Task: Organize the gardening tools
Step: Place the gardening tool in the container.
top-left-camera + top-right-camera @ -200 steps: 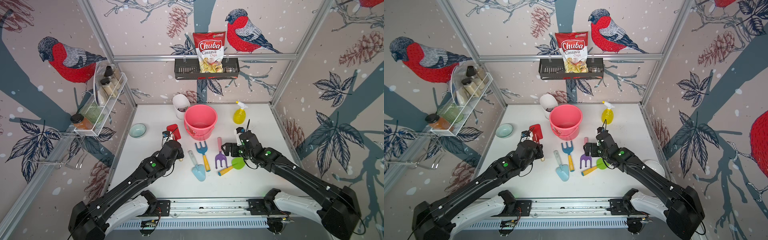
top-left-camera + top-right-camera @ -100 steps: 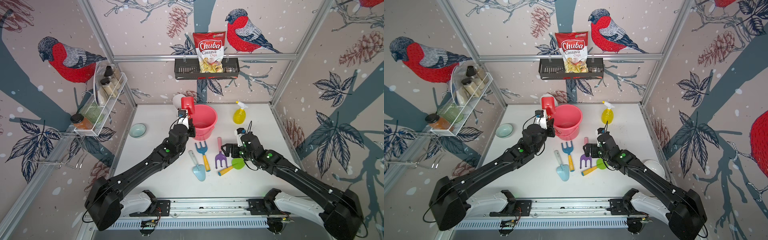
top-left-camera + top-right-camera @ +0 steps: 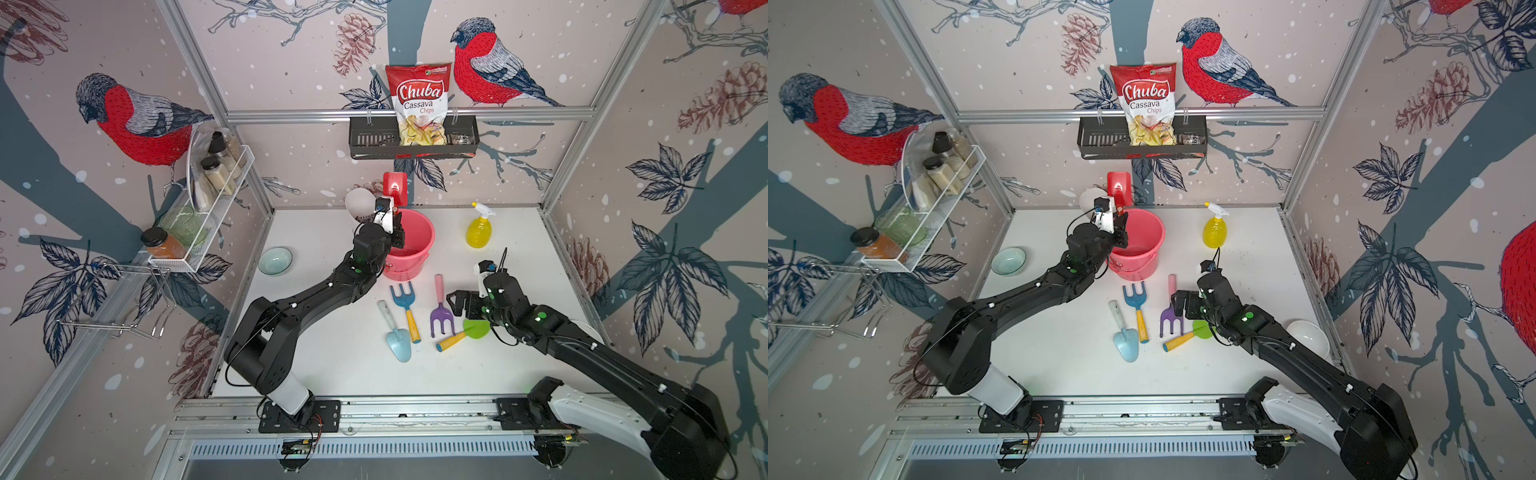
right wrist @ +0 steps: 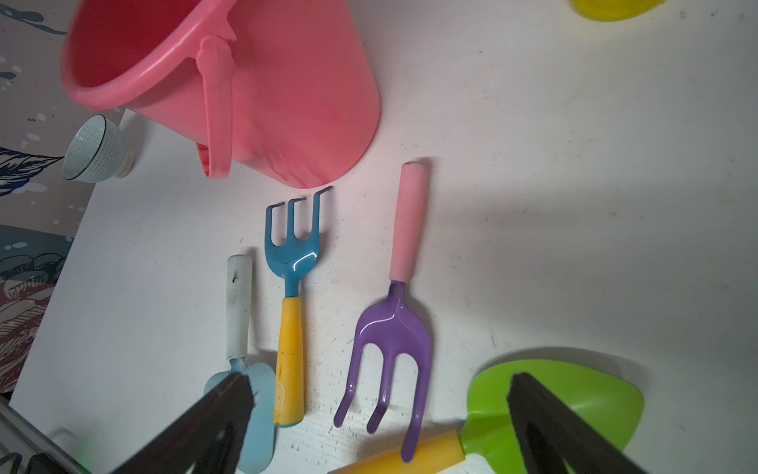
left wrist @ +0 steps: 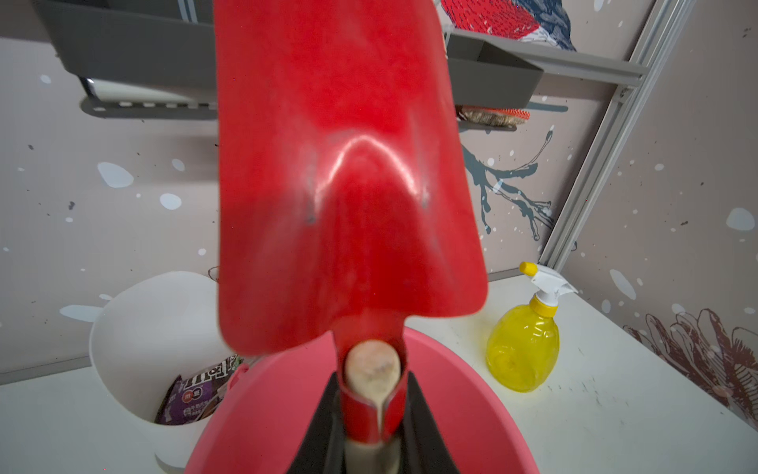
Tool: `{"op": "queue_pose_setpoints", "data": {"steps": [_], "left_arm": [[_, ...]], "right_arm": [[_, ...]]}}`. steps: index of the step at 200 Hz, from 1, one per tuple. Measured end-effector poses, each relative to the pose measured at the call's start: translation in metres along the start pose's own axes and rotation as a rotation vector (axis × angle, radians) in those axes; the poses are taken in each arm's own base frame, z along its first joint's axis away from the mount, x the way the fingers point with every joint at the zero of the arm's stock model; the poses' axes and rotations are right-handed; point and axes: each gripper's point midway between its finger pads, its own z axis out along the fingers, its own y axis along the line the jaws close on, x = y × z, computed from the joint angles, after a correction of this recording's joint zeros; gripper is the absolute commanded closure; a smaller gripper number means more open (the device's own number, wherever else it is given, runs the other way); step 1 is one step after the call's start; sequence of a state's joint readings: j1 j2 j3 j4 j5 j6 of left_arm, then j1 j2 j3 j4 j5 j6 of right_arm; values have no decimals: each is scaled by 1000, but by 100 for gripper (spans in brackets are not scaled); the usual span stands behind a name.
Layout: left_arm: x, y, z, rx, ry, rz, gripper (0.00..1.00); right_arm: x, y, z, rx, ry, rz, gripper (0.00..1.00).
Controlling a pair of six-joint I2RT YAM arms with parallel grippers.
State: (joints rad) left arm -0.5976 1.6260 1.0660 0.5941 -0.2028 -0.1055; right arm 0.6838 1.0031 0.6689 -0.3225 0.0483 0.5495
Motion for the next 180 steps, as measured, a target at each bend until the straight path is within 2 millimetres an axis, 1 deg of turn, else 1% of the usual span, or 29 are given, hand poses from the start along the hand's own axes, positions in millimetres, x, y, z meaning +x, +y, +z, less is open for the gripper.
{"op": "queue_pose_setpoints", "data": {"steps": [19, 39, 72, 117, 146, 169, 180], "left_arm": [[21, -2, 9, 16, 36, 5, 100], [35, -3, 16, 18, 51, 5, 100], [46, -3, 22, 19, 51, 5, 100], [60, 0, 22, 15, 53, 5, 100], [63, 2, 20, 8, 50, -2, 70], [60, 2, 20, 8, 30, -19, 57], [59, 2, 20, 10, 26, -19, 53]], "right_arm": [[-1, -4, 0, 10, -6, 10, 0], [0, -9, 0, 20, -8, 19, 0], [4, -21, 2, 46, -2, 40, 0], [8, -35, 5, 78, 4, 86, 0], [11, -39, 6, 84, 11, 115, 0], [12, -39, 7, 87, 15, 118, 0], [13, -40, 8, 90, 22, 120, 0]]}}
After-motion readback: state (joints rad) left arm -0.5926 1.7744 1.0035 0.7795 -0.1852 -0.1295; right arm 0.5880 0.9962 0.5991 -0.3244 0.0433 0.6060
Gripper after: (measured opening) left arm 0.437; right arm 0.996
